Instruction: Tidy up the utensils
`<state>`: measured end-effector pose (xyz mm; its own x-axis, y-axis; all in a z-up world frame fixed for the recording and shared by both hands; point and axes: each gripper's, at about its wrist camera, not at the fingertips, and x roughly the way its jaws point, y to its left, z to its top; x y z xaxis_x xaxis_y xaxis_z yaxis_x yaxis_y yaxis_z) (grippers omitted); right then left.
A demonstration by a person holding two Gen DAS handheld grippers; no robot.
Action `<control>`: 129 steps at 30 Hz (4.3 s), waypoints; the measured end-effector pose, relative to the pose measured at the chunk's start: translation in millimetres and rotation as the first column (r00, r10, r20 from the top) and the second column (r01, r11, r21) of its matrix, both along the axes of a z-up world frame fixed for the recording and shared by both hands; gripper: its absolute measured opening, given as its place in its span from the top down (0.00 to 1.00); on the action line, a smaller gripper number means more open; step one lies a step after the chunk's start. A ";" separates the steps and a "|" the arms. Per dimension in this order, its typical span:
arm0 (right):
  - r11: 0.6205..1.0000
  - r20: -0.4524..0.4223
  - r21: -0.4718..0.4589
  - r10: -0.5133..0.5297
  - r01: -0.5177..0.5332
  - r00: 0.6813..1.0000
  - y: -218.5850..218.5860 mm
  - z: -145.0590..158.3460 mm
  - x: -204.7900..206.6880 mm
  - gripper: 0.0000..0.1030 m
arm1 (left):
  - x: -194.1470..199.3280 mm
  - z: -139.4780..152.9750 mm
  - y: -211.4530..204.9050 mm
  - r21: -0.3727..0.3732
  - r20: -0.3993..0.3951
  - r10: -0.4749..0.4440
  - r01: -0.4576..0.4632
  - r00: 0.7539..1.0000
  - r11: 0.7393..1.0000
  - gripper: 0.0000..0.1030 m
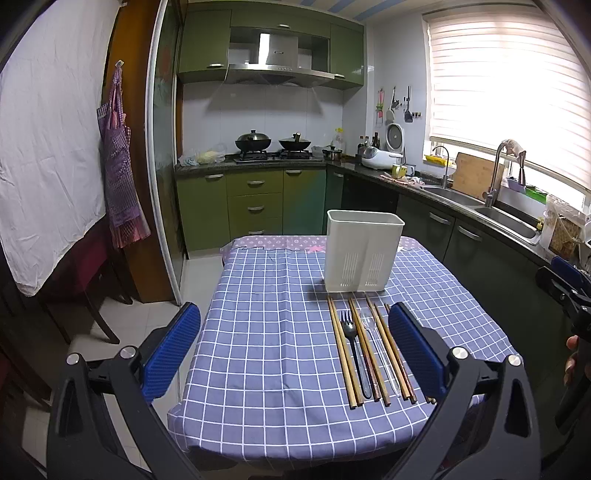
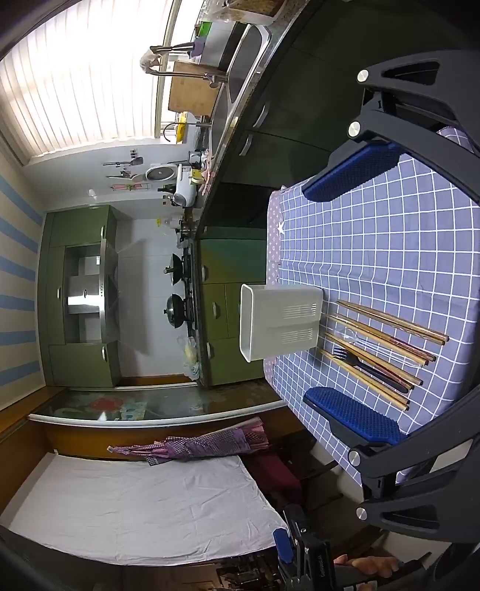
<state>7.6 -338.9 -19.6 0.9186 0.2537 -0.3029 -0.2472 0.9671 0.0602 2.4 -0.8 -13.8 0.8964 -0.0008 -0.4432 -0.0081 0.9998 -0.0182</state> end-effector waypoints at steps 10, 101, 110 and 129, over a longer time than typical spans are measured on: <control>1.000 -0.006 0.002 0.005 -0.005 1.000 -1.1 -7.6 7.9 0.04 | -0.4 -4.1 -2.8 0.001 -0.005 -0.003 0.003 1.000 1.000 0.06; 0.995 -0.640 -0.013 0.064 -0.094 0.766 -20.6 -94.0 196.2 0.17 | 190.0 -98.7 -70.8 -0.160 -0.642 -0.202 0.129 0.740 0.979 0.24; 0.990 -0.640 -0.044 0.074 -0.133 0.765 -19.2 -101.1 192.9 0.39 | 220.1 -139.9 -94.6 -0.215 -0.742 -0.234 0.107 0.628 0.971 0.73; 0.987 -0.623 -0.058 0.081 -0.150 0.778 -16.4 -102.9 187.3 0.39 | 237.2 -158.2 -97.0 -0.108 -0.757 -0.143 0.093 0.638 0.990 0.84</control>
